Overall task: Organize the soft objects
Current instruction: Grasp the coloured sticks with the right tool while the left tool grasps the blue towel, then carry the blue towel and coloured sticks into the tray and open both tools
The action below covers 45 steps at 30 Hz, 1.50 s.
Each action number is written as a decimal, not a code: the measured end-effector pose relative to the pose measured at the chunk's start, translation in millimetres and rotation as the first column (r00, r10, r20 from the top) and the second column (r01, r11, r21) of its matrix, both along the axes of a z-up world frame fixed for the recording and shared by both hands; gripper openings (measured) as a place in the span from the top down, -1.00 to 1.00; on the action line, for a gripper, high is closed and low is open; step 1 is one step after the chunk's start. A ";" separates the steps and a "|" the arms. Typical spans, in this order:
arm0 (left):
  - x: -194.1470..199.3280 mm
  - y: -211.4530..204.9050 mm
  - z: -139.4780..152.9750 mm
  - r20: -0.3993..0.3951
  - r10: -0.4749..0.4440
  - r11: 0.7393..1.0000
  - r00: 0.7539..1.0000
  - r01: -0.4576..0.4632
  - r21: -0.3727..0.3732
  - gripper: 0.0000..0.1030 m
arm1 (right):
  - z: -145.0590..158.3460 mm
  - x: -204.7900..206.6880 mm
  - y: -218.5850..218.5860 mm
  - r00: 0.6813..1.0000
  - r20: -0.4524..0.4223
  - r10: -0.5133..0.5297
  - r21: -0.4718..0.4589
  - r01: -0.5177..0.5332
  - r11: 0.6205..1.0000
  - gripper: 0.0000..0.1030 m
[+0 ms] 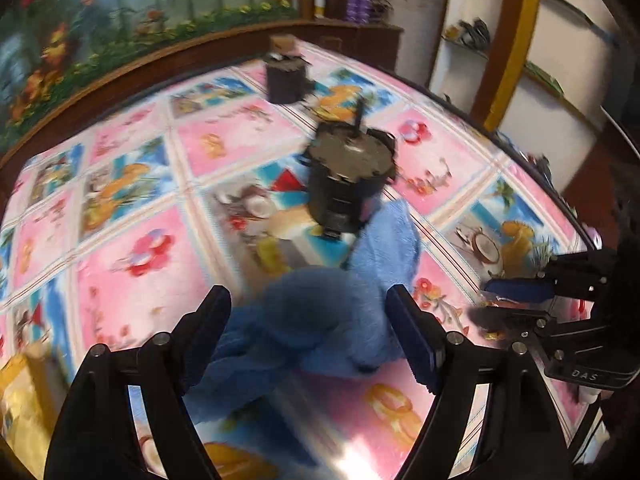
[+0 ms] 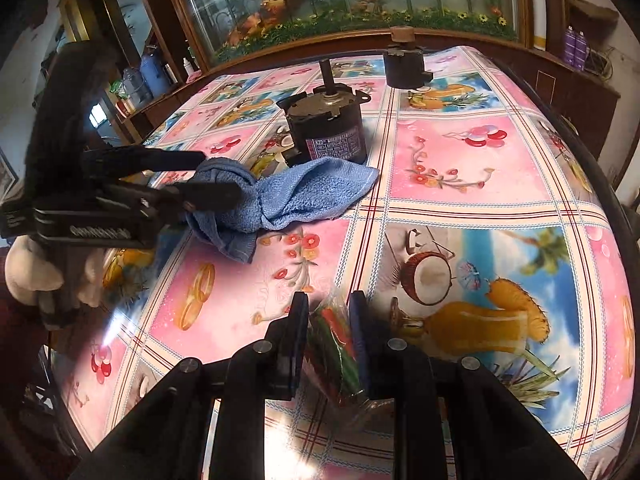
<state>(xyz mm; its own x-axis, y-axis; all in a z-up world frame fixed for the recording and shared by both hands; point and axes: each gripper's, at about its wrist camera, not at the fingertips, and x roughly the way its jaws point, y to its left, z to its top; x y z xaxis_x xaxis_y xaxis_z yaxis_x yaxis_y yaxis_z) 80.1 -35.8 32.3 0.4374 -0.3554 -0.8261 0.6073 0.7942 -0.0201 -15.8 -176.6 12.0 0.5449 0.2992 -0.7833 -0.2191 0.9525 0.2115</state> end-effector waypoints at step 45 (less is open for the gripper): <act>-184.8 301.0 43.4 -0.002 0.652 0.724 0.758 -0.623 -0.297 -0.31 | 110.0 -43.5 196.9 0.934 0.167 0.316 0.090 -0.334 0.938 0.86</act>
<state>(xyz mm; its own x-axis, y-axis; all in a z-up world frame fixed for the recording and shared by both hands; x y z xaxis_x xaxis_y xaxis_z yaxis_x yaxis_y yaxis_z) -104.6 265.2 75.7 0.7120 -0.1588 -0.6840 -0.0306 0.9662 -0.2561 -59.3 20.3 122.0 0.5096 0.5627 -0.6509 -0.5498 0.7949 0.2568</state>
